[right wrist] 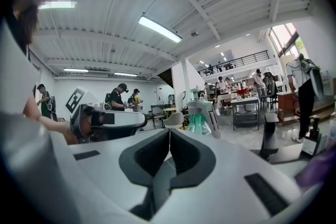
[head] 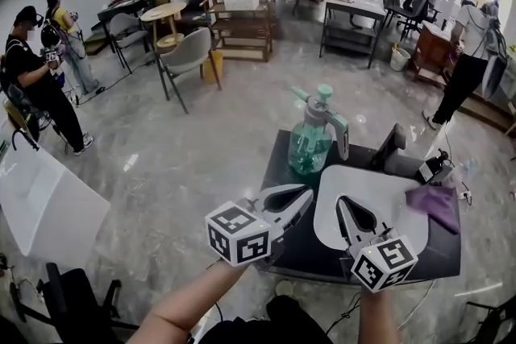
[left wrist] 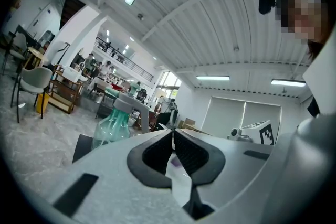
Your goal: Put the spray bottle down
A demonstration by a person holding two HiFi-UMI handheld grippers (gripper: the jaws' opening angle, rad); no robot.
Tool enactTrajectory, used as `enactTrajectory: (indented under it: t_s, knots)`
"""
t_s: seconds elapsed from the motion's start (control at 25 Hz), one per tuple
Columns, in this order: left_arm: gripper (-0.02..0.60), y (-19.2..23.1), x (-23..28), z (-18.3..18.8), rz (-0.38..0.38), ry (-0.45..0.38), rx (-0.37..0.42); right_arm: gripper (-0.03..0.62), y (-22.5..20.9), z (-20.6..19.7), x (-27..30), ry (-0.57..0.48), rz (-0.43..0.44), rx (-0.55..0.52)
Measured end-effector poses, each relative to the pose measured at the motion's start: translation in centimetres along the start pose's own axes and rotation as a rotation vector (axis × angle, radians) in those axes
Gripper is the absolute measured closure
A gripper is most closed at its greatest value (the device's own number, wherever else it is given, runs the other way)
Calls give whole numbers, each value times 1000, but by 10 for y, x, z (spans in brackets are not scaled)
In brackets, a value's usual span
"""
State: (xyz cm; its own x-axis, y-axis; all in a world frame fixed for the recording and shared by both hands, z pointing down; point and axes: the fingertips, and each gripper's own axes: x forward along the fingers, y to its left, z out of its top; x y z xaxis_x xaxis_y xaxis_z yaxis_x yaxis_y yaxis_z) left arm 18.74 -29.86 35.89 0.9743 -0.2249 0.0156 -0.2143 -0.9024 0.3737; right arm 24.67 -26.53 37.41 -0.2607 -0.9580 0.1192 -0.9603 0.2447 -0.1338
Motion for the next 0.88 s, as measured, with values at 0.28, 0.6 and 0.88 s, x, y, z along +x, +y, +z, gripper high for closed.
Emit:
enactTrajectory:
  t_s: [0.28,0.6,0.88]
  knots:
    - [568,-13,-15,-7,-11,6,27,586,16,-9,-12,12,-10,13]
    - [568,-32,-37,-16,-19,16,60,586,40,-19,-28,23,-13,39]
    - [568,-46,-60,-21,-20,16,70,586,63,-27,-42,29,-9,63]
